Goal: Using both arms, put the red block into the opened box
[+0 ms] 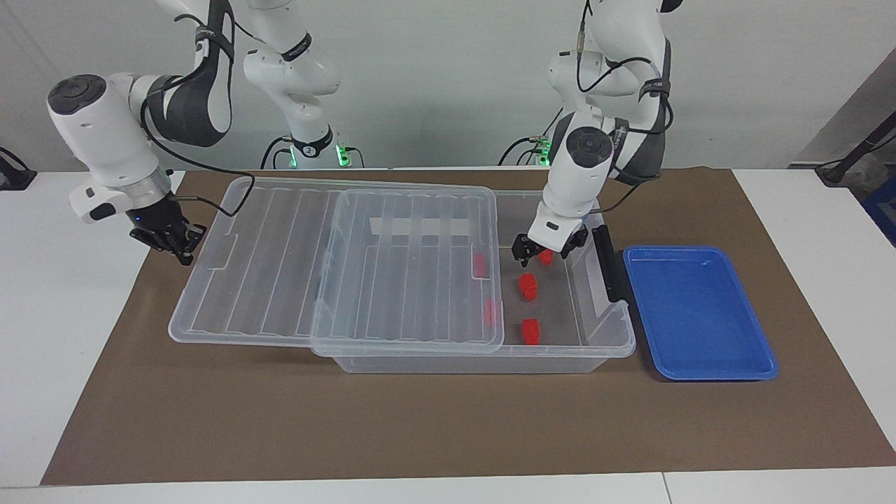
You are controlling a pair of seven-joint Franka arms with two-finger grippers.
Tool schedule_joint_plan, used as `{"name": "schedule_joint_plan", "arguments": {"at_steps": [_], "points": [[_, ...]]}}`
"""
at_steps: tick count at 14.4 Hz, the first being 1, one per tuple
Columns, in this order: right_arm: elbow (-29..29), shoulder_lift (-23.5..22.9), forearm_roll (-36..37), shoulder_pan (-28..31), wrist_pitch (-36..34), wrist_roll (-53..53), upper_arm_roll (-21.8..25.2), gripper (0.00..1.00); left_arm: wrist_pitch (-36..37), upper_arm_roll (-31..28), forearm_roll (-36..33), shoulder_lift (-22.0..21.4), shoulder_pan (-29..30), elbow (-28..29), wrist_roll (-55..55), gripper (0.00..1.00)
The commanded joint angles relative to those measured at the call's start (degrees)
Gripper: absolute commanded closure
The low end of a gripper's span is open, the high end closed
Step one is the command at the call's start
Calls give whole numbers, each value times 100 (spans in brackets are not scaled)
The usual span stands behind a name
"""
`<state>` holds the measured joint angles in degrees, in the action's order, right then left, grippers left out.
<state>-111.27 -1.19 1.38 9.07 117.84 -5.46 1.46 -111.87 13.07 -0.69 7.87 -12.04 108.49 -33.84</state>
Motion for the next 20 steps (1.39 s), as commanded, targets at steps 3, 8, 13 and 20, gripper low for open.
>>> {"name": "schedule_joint_plan", "arguments": {"at_steps": [3, 8, 13, 20], "points": [[-53, 14, -76, -116, 55, -77, -14, 100, 1822, -41, 218, -347, 517, -915, 841, 1], [-62, 22, -85, -424, 29, -51, -14, 100, 2547, -58, 359, -882, 1940, -1313, 2484, 0], [-158, 40, -94, -1038, 38, 281, -14, 100, 2459, -23, 280, -1050, 2838, -1296, 3603, 0], [-211, 49, -216, -1890, 90, 765, -14, 100, 2415, 38, 280, -1208, 2796, -1103, 3595, 0]]}}
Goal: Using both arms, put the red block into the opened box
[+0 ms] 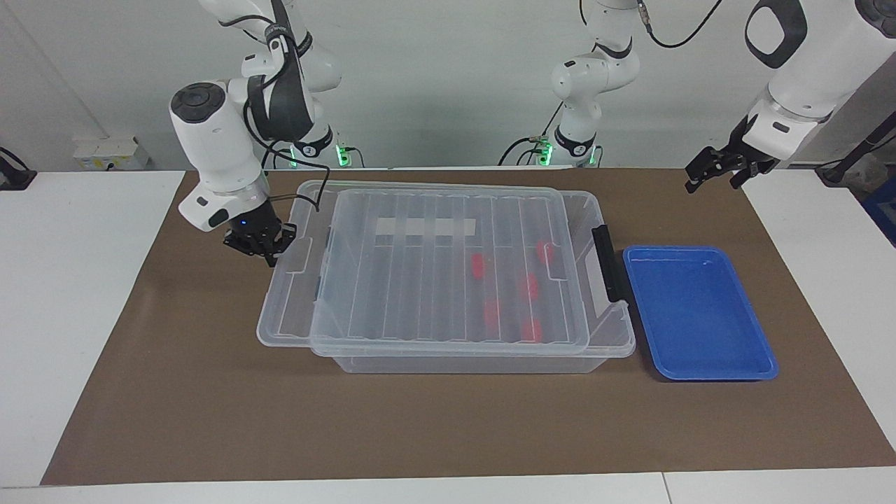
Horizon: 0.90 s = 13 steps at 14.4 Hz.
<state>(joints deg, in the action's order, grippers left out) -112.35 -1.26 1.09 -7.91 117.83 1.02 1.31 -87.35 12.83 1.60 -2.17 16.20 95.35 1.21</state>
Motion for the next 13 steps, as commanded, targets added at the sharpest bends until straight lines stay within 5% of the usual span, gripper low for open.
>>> {"name": "schedule_joint_plan", "arguments": {"at_steps": [1, 7, 13], "points": [[-103, 64, -257, -228, 91, 257, 1, 100, -72, 61, 51, -196, -194, 195, 98, 0], [-112, 64, -258, -457, 100, 373, 1, 100, -125, 62, 104, -205, -968, 186, 11, 0], [-50, 125, -258, -370, -14, 381, 18, 100, -116, 0, 61, -205, -899, 177, 45, 0]]}}
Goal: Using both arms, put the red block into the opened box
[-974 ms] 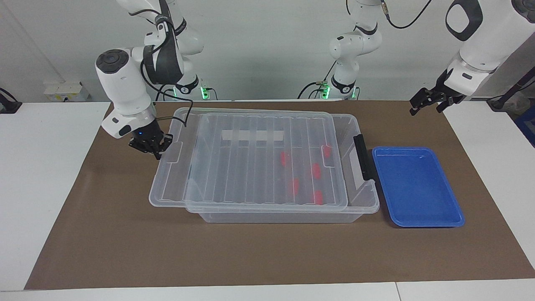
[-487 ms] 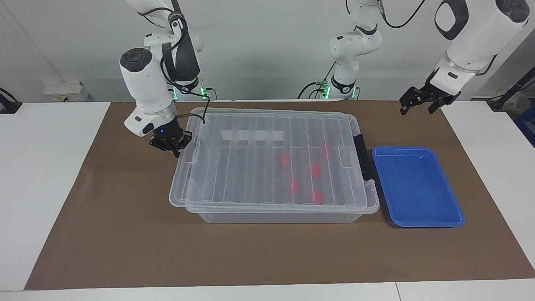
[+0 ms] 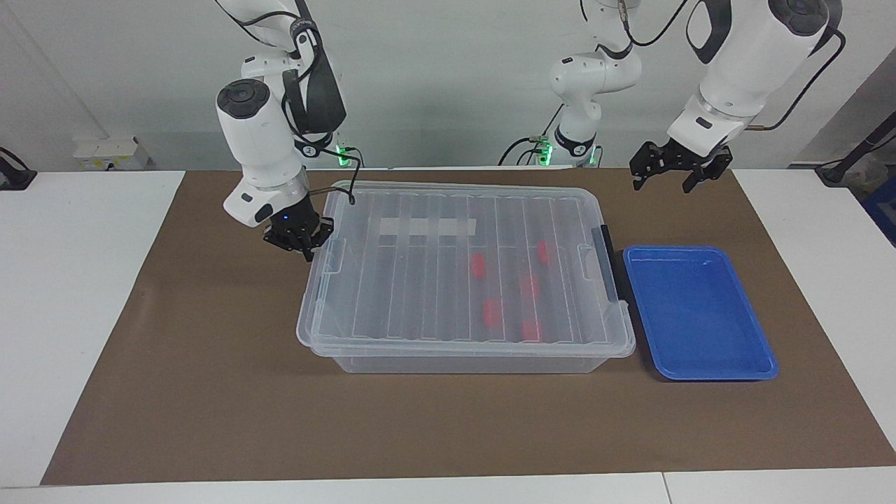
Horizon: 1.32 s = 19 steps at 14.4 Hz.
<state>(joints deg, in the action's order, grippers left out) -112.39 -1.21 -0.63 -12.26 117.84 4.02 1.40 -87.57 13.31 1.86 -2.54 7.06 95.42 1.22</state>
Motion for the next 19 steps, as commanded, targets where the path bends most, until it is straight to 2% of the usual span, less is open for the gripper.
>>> {"name": "schedule_joint_plan", "arguments": {"at_steps": [1, 4, 5, 6, 7, 11, 12, 16, 19], "points": [[-46, 191, -86, 83, -128, 90, 27, 100, -84, -48, 33, -168, 23, 170, 45, 0], [-64, 402, -78, 320, -419, 379, 45, 100, -93, -48, 33, -168, 67, 170, 36, 0], [-64, 489, -34, 408, -445, 467, 36, 72, -93, -39, 33, -168, 76, 170, 45, 0], [-72, 551, -16, 539, -454, 477, 45, 28, -102, -48, 33, -168, 102, 170, 54, 0], [-64, 604, -16, 671, -454, 477, 45, 6, -102, -48, 33, -168, 111, 178, 54, 0], [85, 728, 28, 1181, -454, 372, 54, 3, -102, -74, 33, -168, 67, 179, 54, 0], [181, 719, 45, 1269, -463, 371, 54, 2, -102, -248, 33, -168, -55, 179, 54, 0], [971, 552, 353, 1445, -876, 371, 45, 2, -102, -1539, 33, -168, -1293, 170, 45, 0], [1753, 228, 362, 1472, -1402, 363, 45, 1, -102, -1665, 25, -168, -1418, 143, 37, 0]]}}
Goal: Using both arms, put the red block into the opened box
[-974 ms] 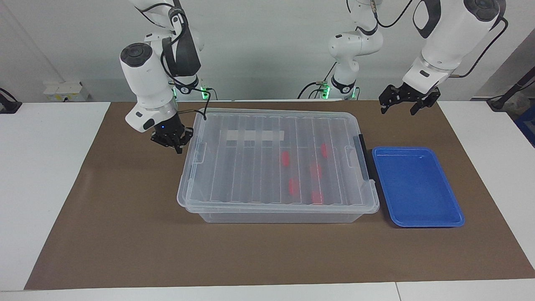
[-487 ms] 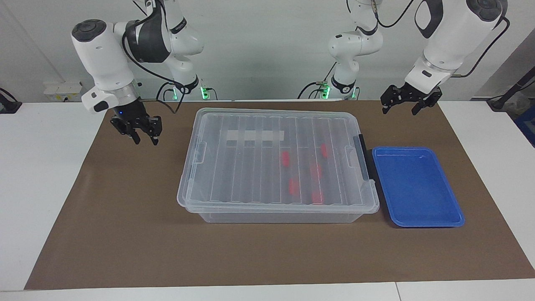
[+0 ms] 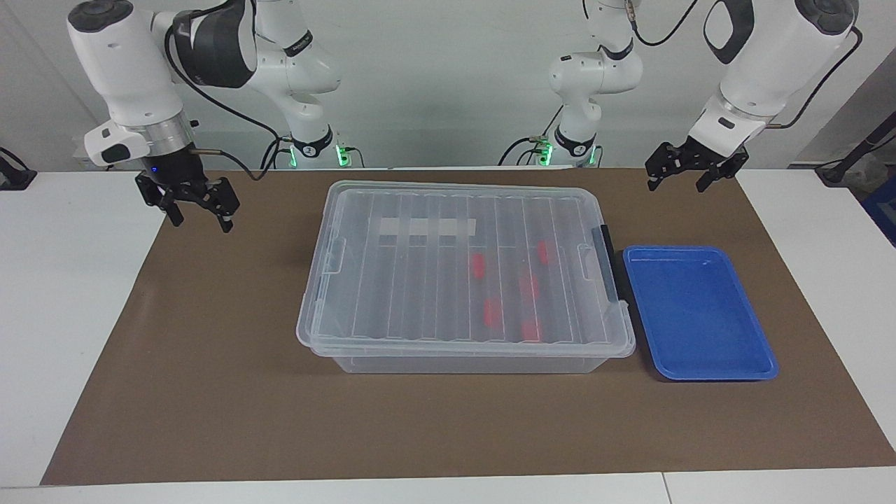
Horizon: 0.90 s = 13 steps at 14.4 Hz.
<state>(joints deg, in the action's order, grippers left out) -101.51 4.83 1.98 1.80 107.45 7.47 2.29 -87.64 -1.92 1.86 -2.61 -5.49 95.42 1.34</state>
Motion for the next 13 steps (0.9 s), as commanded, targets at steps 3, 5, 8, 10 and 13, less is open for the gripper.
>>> {"name": "schedule_joint_plan", "arguments": {"at_steps": [3, 5, 8, 10, 13], "points": [[1193, -579, 92, 40, -900, 9, -54, 0, -95, -142, 33, -161, -163, 135, 16, 0], [1117, -527, 57, 13, -1321, 26, -62, 0, -95, -151, 25, -161, -181, 135, 25, 0], [905, -342, 57, 22, -1455, 18, -62, 0, -95, -107, 25, -170, -49, 126, 77, 0], [940, -360, 48, 22, -1438, 9, -62, 0, -95, -63, 34, -170, 47, 126, 95, 0], [966, -368, -22, 22, -1517, 17, -62, 0, -95, 181, 34, -161, 284, 117, 86, 0]]}}
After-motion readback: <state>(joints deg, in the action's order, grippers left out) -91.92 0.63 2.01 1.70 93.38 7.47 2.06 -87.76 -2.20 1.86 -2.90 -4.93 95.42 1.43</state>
